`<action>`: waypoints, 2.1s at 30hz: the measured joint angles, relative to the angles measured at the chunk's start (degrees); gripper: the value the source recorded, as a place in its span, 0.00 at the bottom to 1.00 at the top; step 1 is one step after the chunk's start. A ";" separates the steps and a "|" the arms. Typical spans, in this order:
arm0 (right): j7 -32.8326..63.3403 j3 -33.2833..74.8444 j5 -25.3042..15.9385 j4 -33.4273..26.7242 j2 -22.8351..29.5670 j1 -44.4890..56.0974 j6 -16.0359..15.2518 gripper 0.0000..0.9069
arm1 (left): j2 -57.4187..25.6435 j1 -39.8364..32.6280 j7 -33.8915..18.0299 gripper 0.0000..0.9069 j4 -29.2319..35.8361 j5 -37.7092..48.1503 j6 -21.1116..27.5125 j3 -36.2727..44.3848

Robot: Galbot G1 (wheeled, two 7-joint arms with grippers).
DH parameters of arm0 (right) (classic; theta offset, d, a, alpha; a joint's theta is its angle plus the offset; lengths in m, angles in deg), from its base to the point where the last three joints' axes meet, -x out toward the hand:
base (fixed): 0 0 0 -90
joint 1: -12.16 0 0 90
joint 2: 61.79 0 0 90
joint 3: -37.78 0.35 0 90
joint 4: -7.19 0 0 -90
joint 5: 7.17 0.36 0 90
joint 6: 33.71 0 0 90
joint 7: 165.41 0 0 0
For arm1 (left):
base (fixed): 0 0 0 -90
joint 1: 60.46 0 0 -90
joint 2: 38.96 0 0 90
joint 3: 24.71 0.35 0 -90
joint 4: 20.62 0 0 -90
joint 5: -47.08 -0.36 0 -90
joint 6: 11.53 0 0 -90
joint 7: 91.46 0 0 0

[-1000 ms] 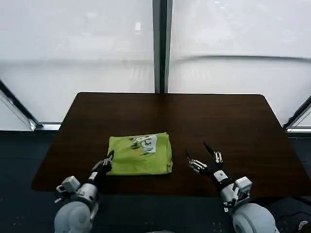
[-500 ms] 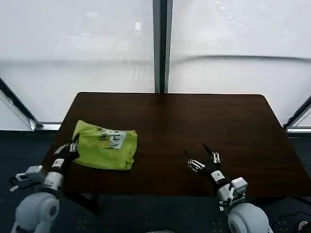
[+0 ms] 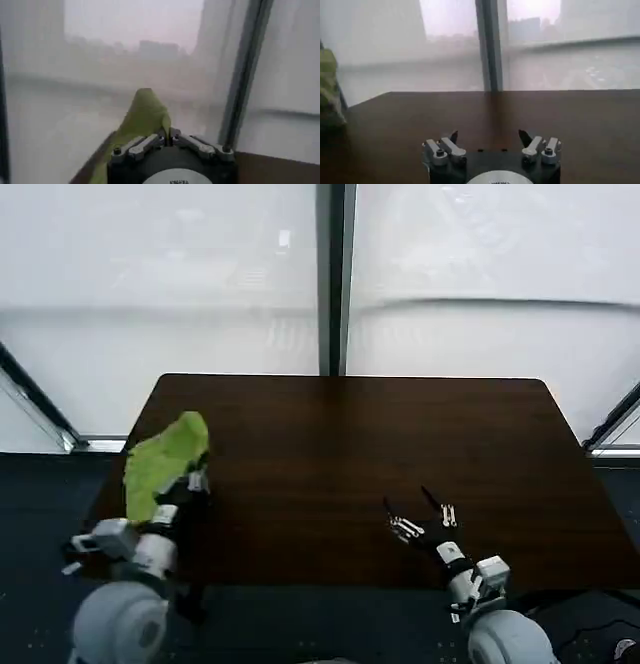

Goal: Fold and organize the clothes.

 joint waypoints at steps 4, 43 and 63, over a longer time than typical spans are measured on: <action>-0.56 -0.99 0.91 0.42 0.41 -0.18 -1.40 0.97 | 3.13 -2.65 0.66 0.97 -4.19 -2.68 0.11 5.35; 6.21 -18.35 23.44 -18.36 6.89 -25.99 -14.54 0.00 | 0.90 3.47 3.57 0.97 3.08 -7.88 -5.60 -9.52; 7.44 -10.27 19.49 -16.87 0.01 -26.92 -18.36 0.00 | 2.48 4.93 3.65 0.97 2.34 -8.31 -5.62 -10.69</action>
